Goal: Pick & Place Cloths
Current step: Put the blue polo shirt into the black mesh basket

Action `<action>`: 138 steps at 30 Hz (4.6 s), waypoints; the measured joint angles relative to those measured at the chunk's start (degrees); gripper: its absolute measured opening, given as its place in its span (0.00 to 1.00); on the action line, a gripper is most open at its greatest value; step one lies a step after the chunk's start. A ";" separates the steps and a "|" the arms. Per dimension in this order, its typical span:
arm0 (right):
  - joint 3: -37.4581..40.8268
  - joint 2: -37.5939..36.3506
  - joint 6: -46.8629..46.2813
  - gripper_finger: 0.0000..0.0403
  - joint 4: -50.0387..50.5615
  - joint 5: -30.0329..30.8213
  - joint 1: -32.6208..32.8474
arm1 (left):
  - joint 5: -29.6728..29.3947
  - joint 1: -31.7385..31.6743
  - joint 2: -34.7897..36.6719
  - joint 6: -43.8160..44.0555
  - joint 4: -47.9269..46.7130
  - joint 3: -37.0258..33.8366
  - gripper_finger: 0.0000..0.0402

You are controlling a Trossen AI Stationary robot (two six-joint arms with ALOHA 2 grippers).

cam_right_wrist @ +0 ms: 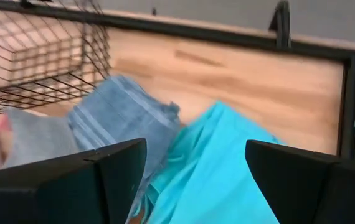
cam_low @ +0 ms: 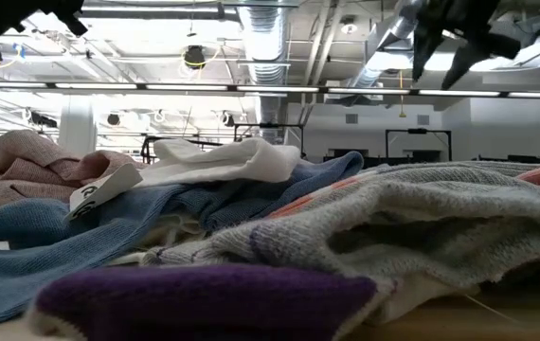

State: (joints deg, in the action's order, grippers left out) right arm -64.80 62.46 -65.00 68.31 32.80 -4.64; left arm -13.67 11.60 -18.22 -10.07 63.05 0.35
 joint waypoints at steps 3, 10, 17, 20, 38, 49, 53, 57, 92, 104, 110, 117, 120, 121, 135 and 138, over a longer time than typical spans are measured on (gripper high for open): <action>1.82 2.85 -3.74 0.67 0.13 -1.23 -0.12 | 0.00 0.00 0.00 0.00 0.02 -0.01 0.49; 8.83 7.73 -5.25 0.67 -7.53 -8.74 -3.28 | 0.00 0.00 0.00 0.00 0.01 0.00 0.49; 13.99 11.24 -1.02 0.67 -17.39 -13.69 -7.05 | 0.00 -0.01 -0.01 0.00 0.01 0.00 0.49; 15.79 11.88 0.95 0.67 -23.96 -15.70 -8.20 | 0.00 -0.02 0.00 0.00 0.02 0.00 0.49; 21.73 12.98 -7.72 0.67 -39.11 -22.39 -2.92 | 0.00 0.00 0.00 0.00 0.02 0.00 0.49; 21.73 21.29 -11.55 0.67 -45.70 -22.32 0.79 | 0.00 -0.01 0.00 0.00 0.02 -0.01 0.49; 21.77 23.81 -8.61 0.67 -51.45 -22.43 0.47 | 0.00 -0.02 -0.01 0.00 0.02 0.00 0.49; 21.73 25.93 -8.27 0.63 -54.65 -22.46 0.17 | 0.00 -0.01 -0.01 0.00 0.01 -0.01 0.49; 21.77 -1.35 0.49 0.06 -47.95 -19.08 -6.14 | 0.00 -0.02 0.00 0.00 0.02 -0.01 0.49; 21.69 8.47 0.59 0.06 -32.62 -20.56 -6.61 | -0.01 0.00 -0.02 0.00 0.01 -0.01 0.49; 21.69 11.88 4.56 0.07 -43.33 -25.89 -5.29 | 0.00 0.00 -0.04 0.00 0.00 0.00 0.49; 21.69 11.89 5.03 0.23 -44.14 -28.51 -6.01 | 0.00 0.00 -0.04 0.00 0.00 0.01 0.49; 21.69 11.89 5.47 0.30 -42.77 -28.51 -5.99 | 0.00 0.00 -0.04 0.00 0.02 -0.01 0.49; 21.69 11.83 5.99 0.32 -42.00 -28.52 -5.99 | 0.00 0.00 -0.04 0.00 0.02 0.01 0.49; 17.05 -1.35 24.05 0.73 -24.12 -32.83 -15.11 | 0.00 0.00 -0.04 0.00 0.01 -0.01 0.49; 15.34 -2.17 34.03 0.74 -17.57 -32.54 -20.83 | 0.00 0.00 -0.04 0.02 0.00 -0.01 0.49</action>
State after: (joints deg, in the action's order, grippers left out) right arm -49.46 60.29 -30.98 50.74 0.27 -25.48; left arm -13.67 11.60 -18.26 -10.05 63.05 0.34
